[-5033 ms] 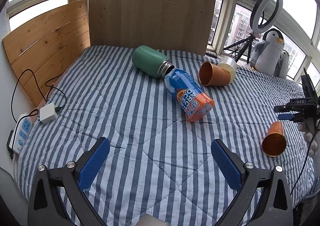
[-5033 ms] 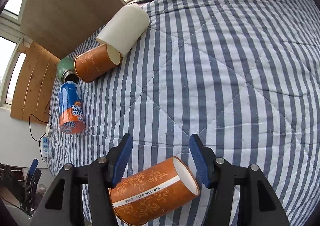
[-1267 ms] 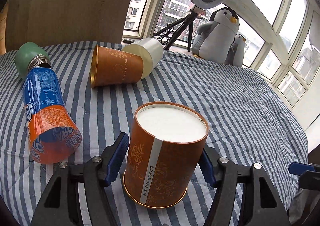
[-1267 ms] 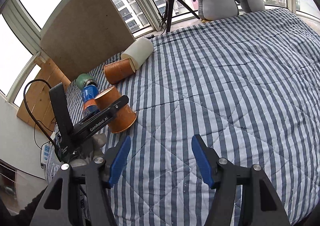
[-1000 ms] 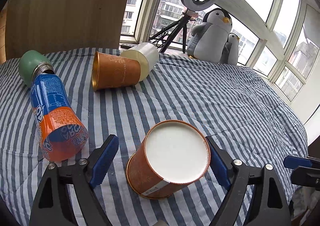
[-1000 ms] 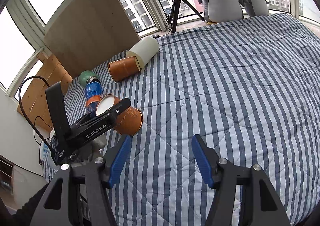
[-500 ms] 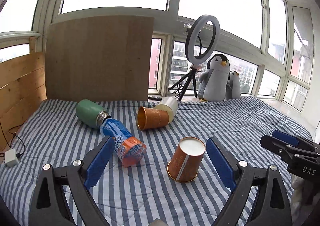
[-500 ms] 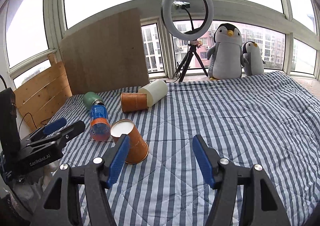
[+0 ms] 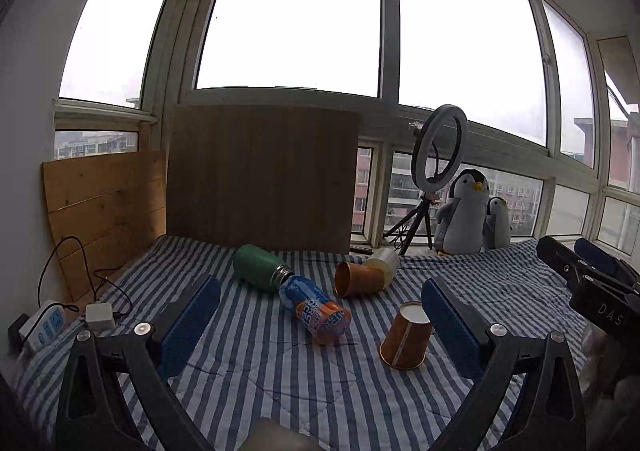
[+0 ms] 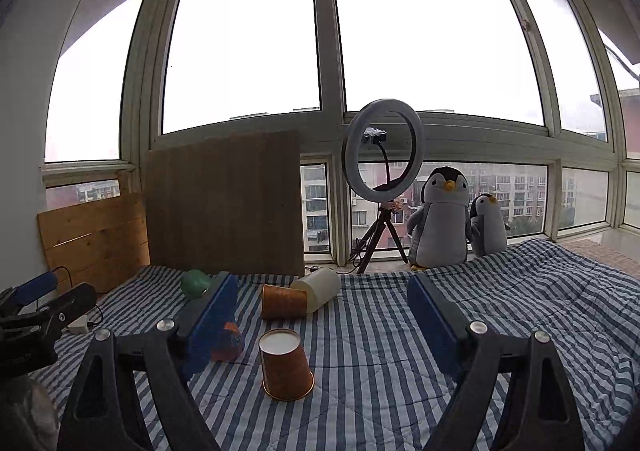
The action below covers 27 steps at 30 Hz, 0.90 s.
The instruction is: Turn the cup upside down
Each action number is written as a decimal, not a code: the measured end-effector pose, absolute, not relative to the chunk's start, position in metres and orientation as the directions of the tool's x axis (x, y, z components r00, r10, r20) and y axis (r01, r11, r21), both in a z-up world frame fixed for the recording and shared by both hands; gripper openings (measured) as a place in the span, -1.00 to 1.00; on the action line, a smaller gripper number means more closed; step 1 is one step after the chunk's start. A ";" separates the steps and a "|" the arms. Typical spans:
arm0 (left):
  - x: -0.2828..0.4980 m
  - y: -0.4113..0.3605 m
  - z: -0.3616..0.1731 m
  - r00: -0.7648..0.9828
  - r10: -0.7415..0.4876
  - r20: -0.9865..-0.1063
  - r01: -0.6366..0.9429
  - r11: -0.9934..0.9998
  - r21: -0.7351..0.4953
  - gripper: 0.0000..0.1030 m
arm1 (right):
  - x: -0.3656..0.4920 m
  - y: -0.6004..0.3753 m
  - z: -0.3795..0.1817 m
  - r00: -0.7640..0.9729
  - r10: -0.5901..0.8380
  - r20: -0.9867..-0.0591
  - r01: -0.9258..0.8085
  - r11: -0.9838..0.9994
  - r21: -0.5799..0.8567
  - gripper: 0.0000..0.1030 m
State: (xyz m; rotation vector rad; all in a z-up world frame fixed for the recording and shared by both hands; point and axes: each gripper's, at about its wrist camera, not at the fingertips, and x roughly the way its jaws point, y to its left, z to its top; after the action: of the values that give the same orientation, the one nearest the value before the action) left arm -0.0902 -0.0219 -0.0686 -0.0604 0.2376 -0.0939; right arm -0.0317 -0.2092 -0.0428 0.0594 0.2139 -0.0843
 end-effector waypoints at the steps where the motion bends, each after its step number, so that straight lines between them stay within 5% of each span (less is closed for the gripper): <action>1: -0.091 -0.020 -0.069 0.969 -0.088 -0.233 0.075 0.995 -0.067 0.98 | -0.033 -0.208 -0.043 0.974 -0.081 -0.212 0.093 0.995 0.047 0.68; 10: -0.084 -0.018 -0.077 0.965 -0.063 -0.256 0.050 0.997 -0.055 0.98 | -0.049 -0.211 -0.046 0.972 -0.183 -0.147 0.190 0.981 0.035 0.97; 27: -0.070 -0.041 -0.068 0.963 -0.078 -0.256 0.078 0.997 -0.008 0.99 | -0.045 -0.200 -0.044 0.966 -0.184 -0.181 0.184 0.983 -0.017 0.98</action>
State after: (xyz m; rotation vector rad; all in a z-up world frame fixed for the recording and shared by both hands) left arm -0.0704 -0.0412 -0.0683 0.0024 0.2594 -0.0791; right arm -0.0447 -0.2000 -0.0436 -0.0002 0.1835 -0.1862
